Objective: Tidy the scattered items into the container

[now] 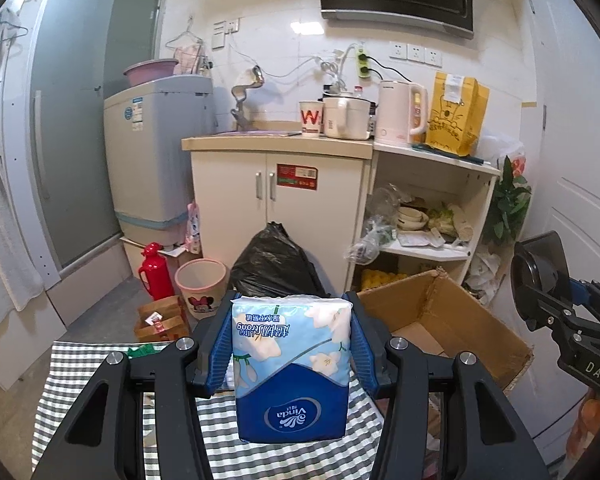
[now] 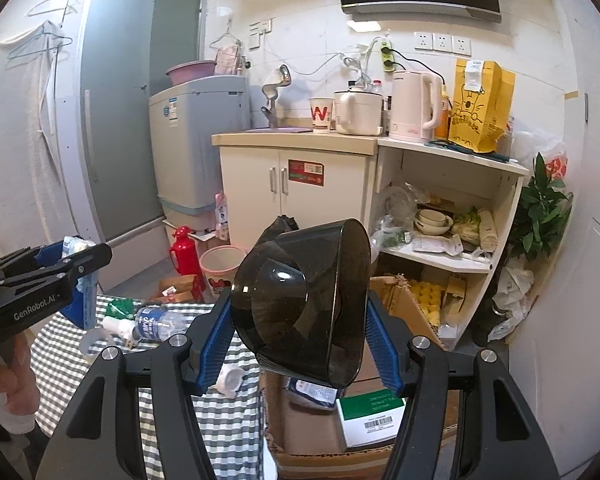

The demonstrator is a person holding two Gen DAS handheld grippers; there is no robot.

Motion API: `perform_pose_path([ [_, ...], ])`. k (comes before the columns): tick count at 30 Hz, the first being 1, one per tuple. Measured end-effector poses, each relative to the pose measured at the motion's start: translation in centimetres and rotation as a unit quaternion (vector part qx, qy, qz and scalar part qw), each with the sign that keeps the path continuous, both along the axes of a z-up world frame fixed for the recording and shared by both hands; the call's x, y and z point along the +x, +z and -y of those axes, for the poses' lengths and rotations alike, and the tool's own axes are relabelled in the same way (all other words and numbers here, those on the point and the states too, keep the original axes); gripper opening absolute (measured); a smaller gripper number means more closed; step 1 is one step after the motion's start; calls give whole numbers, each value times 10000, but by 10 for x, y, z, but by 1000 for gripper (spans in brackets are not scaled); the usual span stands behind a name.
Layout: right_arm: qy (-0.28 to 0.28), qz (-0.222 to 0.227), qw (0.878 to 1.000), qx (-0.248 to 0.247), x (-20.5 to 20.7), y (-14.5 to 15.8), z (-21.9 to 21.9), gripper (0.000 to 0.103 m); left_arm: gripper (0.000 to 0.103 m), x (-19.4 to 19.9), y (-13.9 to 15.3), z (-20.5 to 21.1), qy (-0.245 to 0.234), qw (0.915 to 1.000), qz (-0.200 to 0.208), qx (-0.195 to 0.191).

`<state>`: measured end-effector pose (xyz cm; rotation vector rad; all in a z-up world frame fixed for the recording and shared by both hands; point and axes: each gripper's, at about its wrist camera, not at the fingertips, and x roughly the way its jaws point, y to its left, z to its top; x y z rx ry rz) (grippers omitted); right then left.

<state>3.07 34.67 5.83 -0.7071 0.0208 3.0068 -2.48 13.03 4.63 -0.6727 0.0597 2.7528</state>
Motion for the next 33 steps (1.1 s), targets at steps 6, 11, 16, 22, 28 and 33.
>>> perform_pose_path([
  [6,-96,59,9999,-10,-4,-6,-12,61,52,-6,-4,-14,-125,9999,50,4],
  [11,-172,129,9998,-59,-8,-12,-24,61,52,-13,-11,-30,-300,9994,185,36],
  [16,-284,211,9994,-59,-9,-18,-35,61,52,-17,-19,-51,-512,9983,286,0],
  [22,-469,334,9983,-74,-12,-25,-53,61,52,-22,-25,-78,-776,9964,332,-53],
  [28,-581,506,9970,-122,-19,-37,-71,61,52,-30,-31,-102,-967,9945,390,-102],
  [33,-584,651,9960,-198,-27,-48,-84,61,52,-39,-39,-120,-1106,9923,541,-105],
])
